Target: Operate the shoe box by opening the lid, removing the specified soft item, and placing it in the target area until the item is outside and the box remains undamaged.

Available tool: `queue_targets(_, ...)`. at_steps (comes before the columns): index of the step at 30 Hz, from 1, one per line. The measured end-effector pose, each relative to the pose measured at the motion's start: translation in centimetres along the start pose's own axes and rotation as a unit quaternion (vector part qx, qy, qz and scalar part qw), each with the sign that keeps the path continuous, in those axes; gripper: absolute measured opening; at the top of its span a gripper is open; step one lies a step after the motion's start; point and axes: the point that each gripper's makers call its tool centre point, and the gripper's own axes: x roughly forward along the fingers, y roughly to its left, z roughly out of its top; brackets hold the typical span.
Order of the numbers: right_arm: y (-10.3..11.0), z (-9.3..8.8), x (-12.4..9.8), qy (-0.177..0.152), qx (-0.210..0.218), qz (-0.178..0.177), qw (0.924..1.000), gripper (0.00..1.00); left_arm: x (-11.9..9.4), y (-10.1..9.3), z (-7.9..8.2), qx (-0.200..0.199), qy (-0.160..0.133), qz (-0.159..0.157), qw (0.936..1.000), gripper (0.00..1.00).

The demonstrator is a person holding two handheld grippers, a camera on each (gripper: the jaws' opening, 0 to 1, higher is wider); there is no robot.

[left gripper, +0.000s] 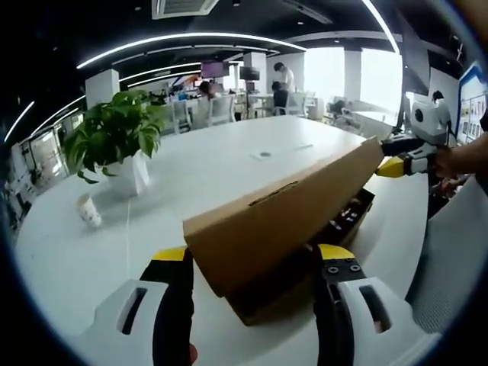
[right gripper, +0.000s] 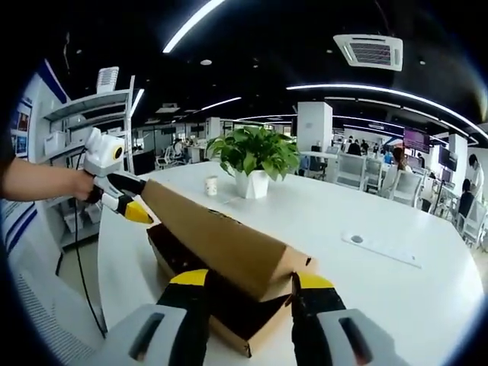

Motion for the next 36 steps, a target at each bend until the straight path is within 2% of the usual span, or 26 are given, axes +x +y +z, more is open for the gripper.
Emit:
queue_targets(18,-1.5,2.0,0.4,-0.014,-0.014,-0.011,0.9997,0.31,0.3,1.0,2.0,0.012,-0.015,0.008,0.9998,0.6)
queue_targets(36,-2.8,3.3,0.9,-0.02,-0.031,-0.02,0.9991,0.25,0.6,1.8,3.3,0.023,-0.021,0.014,0.9994,0.57)
